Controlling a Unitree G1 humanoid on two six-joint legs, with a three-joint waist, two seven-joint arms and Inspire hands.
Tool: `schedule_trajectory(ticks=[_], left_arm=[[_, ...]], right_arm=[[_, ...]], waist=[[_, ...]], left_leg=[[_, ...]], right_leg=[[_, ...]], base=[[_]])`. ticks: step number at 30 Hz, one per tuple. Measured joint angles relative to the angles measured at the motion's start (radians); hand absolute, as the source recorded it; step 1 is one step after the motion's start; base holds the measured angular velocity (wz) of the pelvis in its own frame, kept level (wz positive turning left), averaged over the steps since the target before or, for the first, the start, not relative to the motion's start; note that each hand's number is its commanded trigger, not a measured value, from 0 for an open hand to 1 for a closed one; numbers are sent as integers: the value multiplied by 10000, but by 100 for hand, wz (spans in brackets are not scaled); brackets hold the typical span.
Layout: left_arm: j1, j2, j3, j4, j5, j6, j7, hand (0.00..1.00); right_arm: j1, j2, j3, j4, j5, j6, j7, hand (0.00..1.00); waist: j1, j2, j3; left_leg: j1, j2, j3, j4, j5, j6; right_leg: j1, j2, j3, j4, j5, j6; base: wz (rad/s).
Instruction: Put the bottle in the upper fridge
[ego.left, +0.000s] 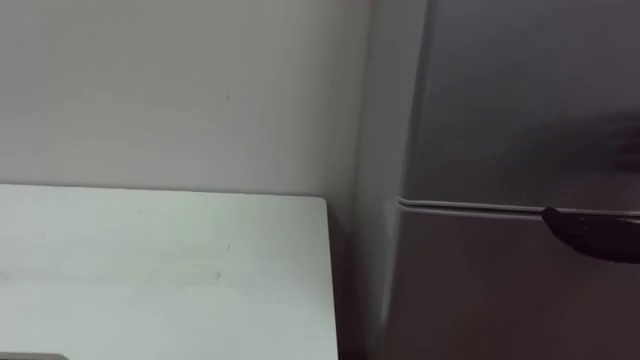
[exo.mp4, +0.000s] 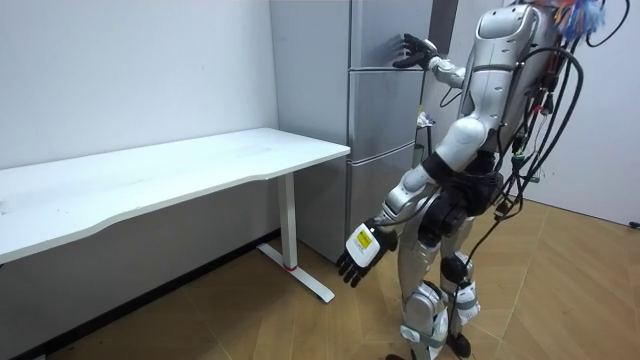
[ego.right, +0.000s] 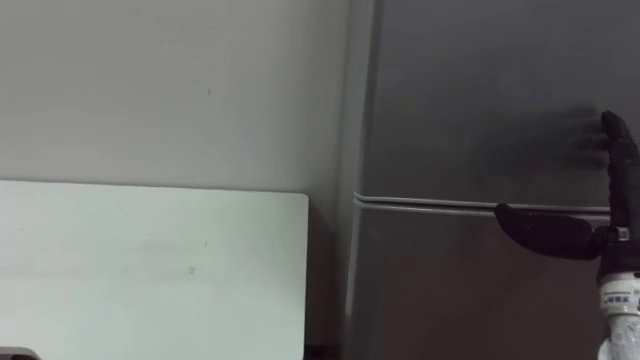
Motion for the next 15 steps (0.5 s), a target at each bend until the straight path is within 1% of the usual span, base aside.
schedule_trajectory(ticks=[1, 2, 3, 5, 6, 9, 13, 15], left_arm=[[0, 2, 10, 0, -5, -1, 0, 0], [-1, 7, 71, -1, -10, -10, 0, 0], [0, 11, 212, -2, -25, -22, -1, 0], [0, 43, 294, -14, -24, -59, -6, 0], [1, 47, 363, -15, -23, -135, -25, 0], [43, 51, 699, -18, -23, -241, -40, 0], [110, 62, 1054, -21, -6, -302, -38, 0], [200, 63, 1256, -15, -7, -350, -37, 0]], right_arm=[[0, 0, -21, -7, 56, 24, 24, 0], [-1, -1, -112, -45, 396, 83, 71, 0], [0, -2, -228, -65, 832, 118, 85, 0], [1, -3, -387, -95, 1337, 400, 59, 0], [1, -4, -536, -95, 1507, 552, 41, 0], [4, -9, -864, -103, 1562, 650, -148, 0], [4, -27, -1385, -117, 1563, 651, -569, 0], [28, -55, -1788, -215, 1797, 651, -822, 0]], waist=[[-26, 0, -3], [-78, -42, -34], [-124, -36, -33], [-179, -84, -84], [-187, -73, -98], [-248, 30, -132], [-422, 134, -108], [-531, 154, -77]], left_leg=[[1, 0, 6, 0, 0, 0], [-5, -2, 7, 0, 0, 1], [-10, -2, 7, -7, 0, 0], [-17, -2, 15, -37, 4, 2], [-20, -2, 45, -76, 6, 2], [19, -14, 101, -174, 30, 1], [9, -29, 104, -299, 30, -3], [-2, -51, 99, -337, 30, -3]], right_leg=[[-4, 1, 7, 5, 0, 0], [-12, 1, 10, 4, 1, 2], [-15, 3, 8, 0, 5, -4], [-44, 2, 9, -1, 11, -14], [-78, 5, 39, -2, 14, -16], [-124, 12, 87, -28, 17, -16], [-118, 11, 63, -54, 3, 1], [-106, 1, 69, -67, -18, 26]], base=[[0], [0], [0], [-2], [-7], [-5], [0], [0]])
